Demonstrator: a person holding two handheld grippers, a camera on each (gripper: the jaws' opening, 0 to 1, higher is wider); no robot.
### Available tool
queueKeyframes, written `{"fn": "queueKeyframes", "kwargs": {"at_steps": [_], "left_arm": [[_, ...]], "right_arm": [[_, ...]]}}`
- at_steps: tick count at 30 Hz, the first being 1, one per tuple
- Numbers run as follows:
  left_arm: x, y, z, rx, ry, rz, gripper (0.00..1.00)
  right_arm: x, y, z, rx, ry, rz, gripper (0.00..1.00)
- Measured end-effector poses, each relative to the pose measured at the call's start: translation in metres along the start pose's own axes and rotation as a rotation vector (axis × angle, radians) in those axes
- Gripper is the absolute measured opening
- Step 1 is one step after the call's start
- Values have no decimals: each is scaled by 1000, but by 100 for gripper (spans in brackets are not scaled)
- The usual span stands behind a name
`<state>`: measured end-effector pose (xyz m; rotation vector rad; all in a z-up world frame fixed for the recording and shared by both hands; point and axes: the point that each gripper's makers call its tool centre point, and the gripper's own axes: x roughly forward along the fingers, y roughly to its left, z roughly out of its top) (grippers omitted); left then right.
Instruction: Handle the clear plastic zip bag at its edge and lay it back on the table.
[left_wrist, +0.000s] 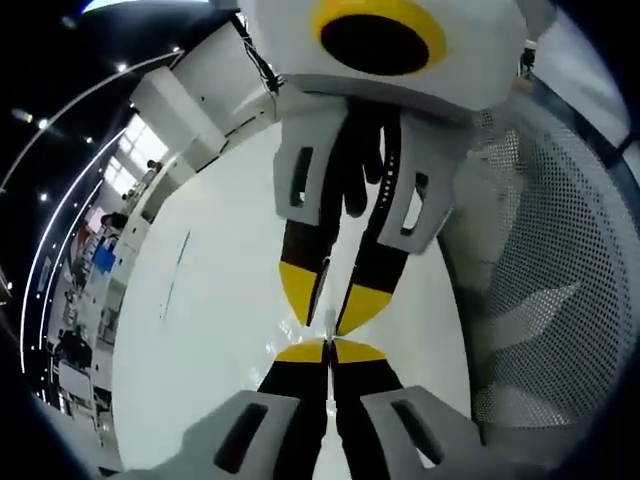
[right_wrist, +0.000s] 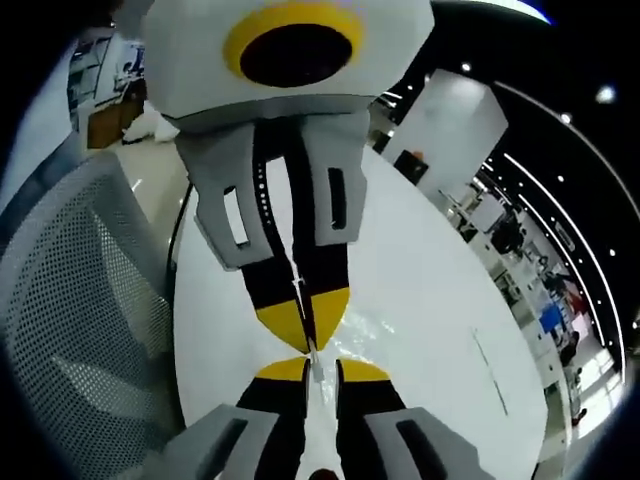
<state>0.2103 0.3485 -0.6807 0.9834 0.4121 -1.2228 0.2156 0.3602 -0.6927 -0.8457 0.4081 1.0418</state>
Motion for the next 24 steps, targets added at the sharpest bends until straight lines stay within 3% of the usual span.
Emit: {"fn": "queueKeyframes", "kwargs": {"at_steps": [5, 24], "left_arm": [[-1, -2, 0, 18, 9, -5, 0], [1, -6, -6, -5, 24, -18, 0]], "right_arm": [[-2, 6, 3, -25, -2, 20, 0], [3, 10, -1, -28, 25, 30, 0]]}}
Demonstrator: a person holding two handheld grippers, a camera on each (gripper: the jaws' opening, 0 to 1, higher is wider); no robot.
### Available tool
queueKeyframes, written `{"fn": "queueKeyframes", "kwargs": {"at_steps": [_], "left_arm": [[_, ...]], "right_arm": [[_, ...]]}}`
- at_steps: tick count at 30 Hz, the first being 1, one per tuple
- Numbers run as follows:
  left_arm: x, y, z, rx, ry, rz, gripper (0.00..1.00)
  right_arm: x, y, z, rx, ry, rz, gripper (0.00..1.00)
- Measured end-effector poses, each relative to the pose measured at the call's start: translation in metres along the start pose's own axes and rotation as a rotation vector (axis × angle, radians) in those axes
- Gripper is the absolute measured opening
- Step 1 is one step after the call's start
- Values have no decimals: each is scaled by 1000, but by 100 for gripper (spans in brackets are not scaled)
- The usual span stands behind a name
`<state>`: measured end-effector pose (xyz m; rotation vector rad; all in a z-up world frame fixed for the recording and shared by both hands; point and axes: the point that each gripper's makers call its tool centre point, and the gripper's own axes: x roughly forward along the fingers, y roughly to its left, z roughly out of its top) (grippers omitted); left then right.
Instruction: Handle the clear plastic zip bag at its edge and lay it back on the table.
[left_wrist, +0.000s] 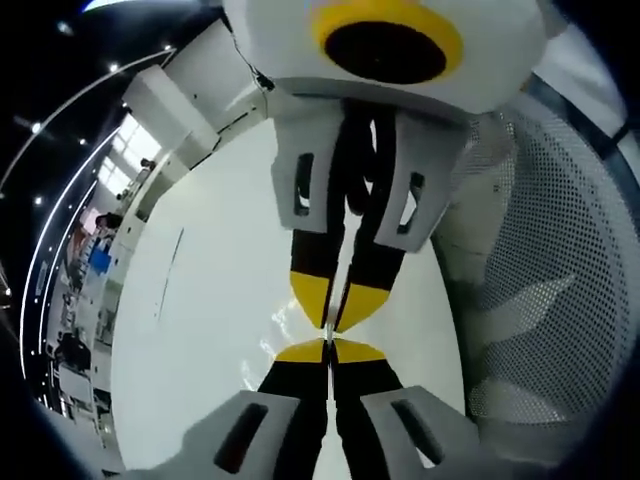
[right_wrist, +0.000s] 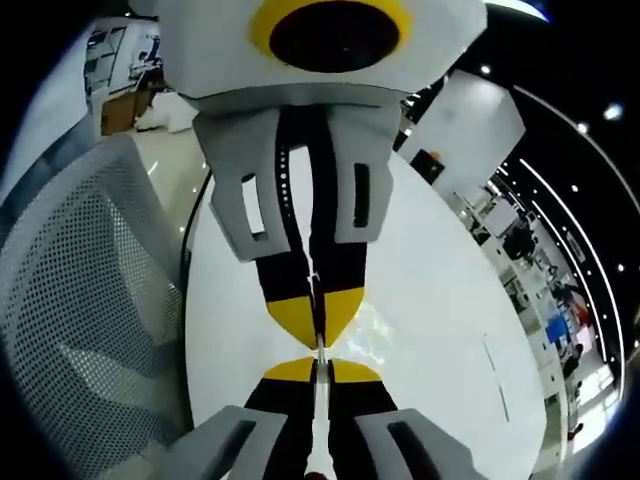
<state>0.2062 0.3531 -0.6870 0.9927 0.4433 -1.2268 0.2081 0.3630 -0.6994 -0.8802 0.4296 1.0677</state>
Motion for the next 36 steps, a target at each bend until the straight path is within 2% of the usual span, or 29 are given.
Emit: {"fn": "queueKeyframes", "kwargs": {"at_steps": [23, 29, 36], "left_arm": [[-2, -1, -9, -39, 20, 7, 0], [1, 3, -21, -72, 45, 10, 0], [0, 2, -25, -88, 53, 13, 0]], "right_arm": [[-5, 2, -10, 7, 28, -5, 0], [-6, 1, -11, 8, 33, -5, 0], [-8, 2, -12, 11, 39, -5, 0]]}}
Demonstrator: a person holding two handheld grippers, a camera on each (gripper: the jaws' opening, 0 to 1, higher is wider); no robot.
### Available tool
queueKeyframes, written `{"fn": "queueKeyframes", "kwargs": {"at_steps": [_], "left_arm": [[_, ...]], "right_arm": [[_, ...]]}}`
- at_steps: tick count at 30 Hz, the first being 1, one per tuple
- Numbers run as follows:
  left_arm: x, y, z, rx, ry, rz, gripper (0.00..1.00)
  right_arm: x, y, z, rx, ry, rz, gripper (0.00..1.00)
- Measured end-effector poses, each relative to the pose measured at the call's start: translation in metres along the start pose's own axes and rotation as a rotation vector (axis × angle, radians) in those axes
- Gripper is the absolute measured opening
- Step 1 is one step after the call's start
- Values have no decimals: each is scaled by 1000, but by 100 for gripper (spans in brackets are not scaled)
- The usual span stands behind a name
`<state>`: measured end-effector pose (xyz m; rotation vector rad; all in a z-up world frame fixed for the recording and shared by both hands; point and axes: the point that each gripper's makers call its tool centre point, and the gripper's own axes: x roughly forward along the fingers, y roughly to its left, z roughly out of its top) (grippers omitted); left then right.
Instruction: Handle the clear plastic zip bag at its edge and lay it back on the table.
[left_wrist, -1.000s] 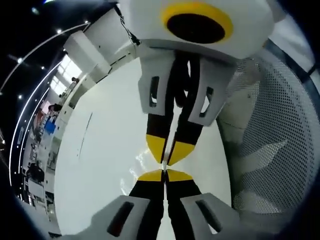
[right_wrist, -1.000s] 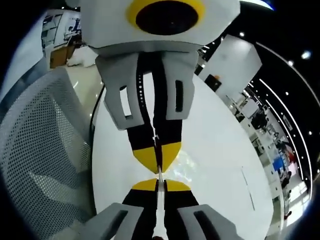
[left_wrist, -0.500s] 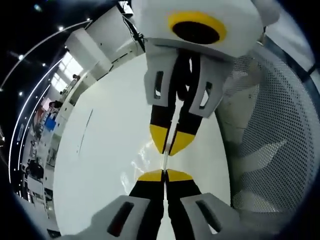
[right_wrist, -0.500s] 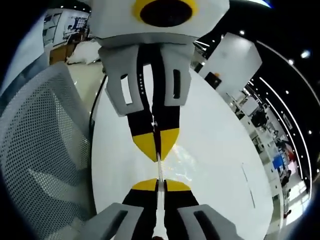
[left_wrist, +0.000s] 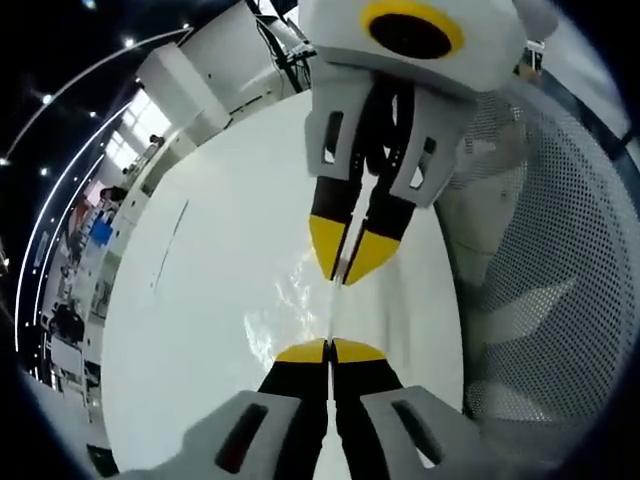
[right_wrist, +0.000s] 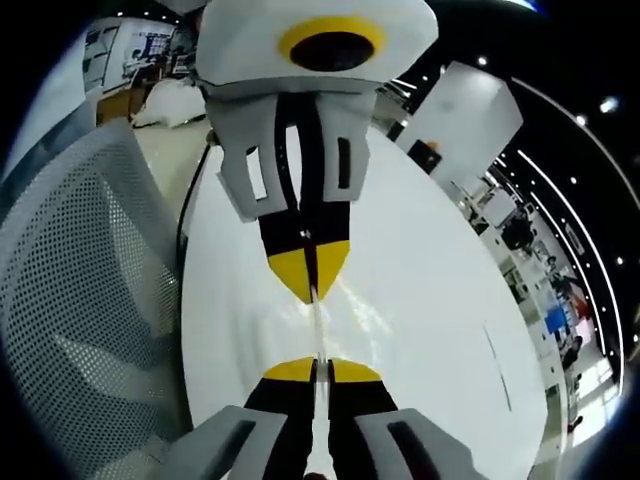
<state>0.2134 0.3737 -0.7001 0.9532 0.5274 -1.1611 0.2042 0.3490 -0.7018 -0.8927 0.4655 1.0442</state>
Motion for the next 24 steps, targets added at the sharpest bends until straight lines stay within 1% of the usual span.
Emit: {"fn": "queueKeyframes", "kwargs": {"at_steps": [12, 16, 24], "left_arm": [[-1, 1, -10, -19, 18, 8, 0], [-2, 2, -15, -23, 27, 14, 0], [-4, 4, -17, -34, 32, 20, 0]], "right_arm": [[3, 1, -8, 5, 16, 2, 0], [3, 0, -15, 10, 31, 1, 0], [-4, 1, -16, 18, 39, -2, 0]]}}
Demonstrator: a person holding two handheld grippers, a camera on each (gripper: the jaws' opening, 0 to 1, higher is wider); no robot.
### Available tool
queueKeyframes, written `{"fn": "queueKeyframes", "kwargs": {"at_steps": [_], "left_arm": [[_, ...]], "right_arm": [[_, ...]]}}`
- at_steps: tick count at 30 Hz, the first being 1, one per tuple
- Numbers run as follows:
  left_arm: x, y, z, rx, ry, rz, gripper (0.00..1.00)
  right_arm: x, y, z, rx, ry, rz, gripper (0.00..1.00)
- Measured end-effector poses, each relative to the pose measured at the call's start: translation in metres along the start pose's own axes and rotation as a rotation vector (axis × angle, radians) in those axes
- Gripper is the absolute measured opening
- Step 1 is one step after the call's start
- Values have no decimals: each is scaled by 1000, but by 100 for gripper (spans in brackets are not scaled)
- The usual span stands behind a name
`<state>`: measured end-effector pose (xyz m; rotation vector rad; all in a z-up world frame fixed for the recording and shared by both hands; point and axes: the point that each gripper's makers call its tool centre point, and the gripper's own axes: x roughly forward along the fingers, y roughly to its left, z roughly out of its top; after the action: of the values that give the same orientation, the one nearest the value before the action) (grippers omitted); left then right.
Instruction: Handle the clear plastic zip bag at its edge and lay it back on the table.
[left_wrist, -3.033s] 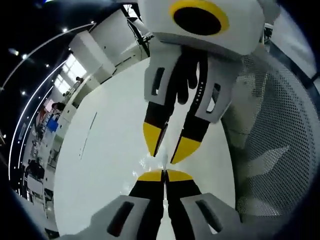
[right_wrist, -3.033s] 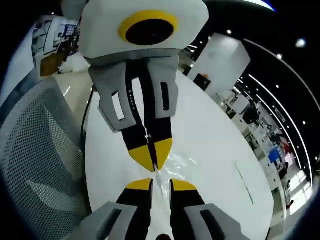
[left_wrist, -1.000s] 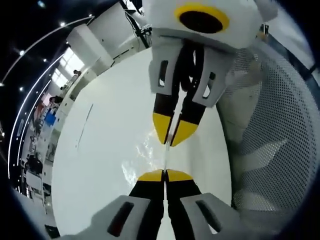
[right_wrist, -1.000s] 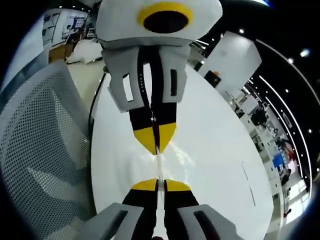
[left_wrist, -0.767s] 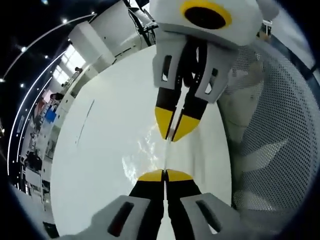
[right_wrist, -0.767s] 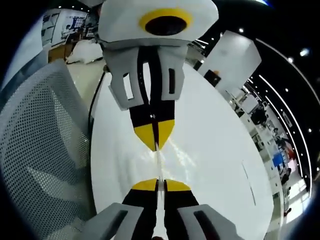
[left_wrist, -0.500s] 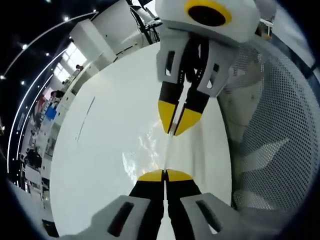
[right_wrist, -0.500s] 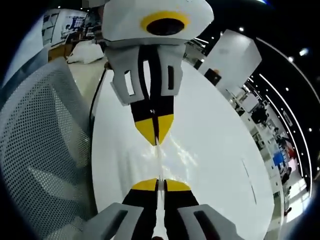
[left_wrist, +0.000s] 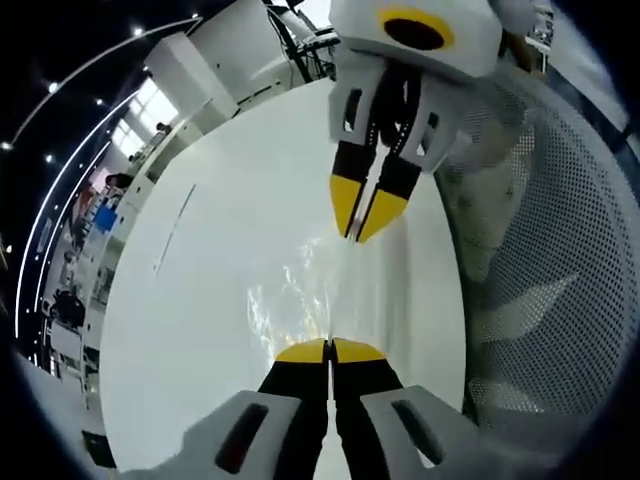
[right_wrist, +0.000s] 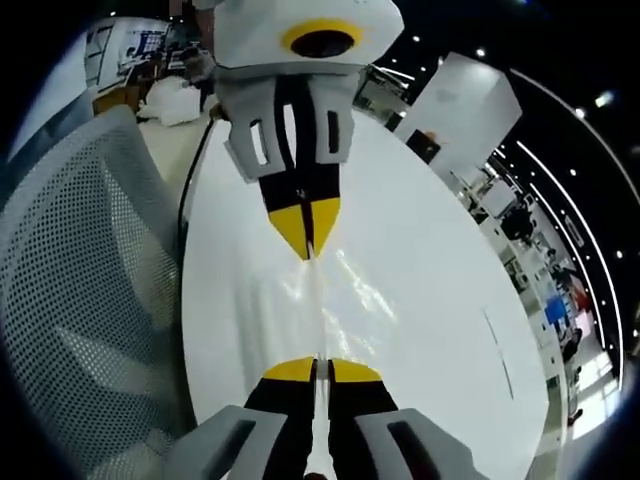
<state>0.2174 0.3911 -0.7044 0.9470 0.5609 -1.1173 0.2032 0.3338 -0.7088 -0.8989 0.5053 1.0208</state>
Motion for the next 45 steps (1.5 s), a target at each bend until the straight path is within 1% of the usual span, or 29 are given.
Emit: {"fn": "queueKeyframes", "kwargs": {"at_steps": [6, 13, 16, 26, 32, 41, 45], "left_arm": [[0, 0, -1, -2, 1, 0, 0], [0, 0, -3, -3, 3, -4, 0], [1, -1, -4, -5, 4, -6, 0], [-2, 0, -3, -16, 7, -1, 0], [-2, 1, -5, -20, 10, 3, 0], [-3, 1, -10, -31, 14, 3, 0], [-4, 3, -11, -27, 18, 9, 0]], "right_arm": [[1, -1, -4, 5, 6, -3, 0], [-5, 2, -7, 14, 14, -1, 0], [-2, 1, -12, 19, 17, -3, 0], [-5, -2, -15, 21, 22, -7, 0], [-1, -4, -24, 24, 31, -9, 0], [-9, -4, -32, 35, 49, -16, 0], [-8, -4, -36, 38, 56, -17, 0]]}}
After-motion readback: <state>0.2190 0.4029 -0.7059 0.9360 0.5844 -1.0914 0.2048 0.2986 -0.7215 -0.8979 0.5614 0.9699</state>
